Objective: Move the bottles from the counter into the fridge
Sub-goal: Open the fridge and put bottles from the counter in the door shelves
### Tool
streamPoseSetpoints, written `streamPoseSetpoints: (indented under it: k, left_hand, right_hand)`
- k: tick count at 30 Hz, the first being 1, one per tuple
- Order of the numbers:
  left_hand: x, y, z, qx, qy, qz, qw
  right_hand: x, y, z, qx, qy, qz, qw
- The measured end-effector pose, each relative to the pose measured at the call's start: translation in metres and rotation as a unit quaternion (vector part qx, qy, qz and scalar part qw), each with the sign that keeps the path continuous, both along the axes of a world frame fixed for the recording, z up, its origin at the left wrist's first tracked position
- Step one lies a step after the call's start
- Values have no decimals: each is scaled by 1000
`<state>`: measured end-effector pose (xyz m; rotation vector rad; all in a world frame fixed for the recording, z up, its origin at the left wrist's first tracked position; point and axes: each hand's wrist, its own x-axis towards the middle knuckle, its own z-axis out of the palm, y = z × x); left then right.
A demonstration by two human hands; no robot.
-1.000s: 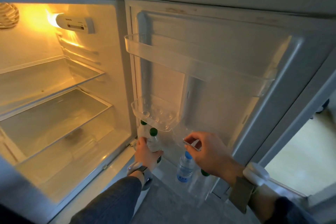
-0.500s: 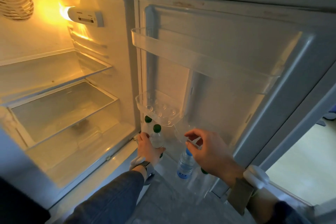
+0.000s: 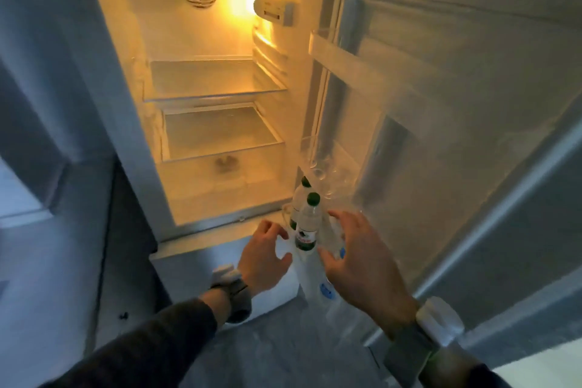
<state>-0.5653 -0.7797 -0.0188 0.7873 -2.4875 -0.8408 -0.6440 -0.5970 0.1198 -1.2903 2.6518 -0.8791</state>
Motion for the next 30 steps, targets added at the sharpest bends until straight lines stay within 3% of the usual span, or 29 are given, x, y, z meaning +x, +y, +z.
streamPoseSetpoints:
  k: [7, 13, 20, 28, 30]
  left_hand:
    - [115, 46, 22, -23, -30, 91, 995]
    - [217, 80, 41, -34, -37, 200, 978]
    - [349, 186, 40, -13, -9, 356, 934]
    - [477, 352, 36, 0, -22, 513, 858]
    - [506, 411, 37, 11, -16, 564, 826]
  right_hand:
    - [31, -5, 4, -50, 91, 118, 988]
    - [98, -21, -7, -13, -15, 279, 960]
    - [218, -11, -26, 67, -15, 459, 886]
    - [371, 65, -57, 99, -47, 611, 784]
    - [417, 99, -61, 88, -49, 667, 738]
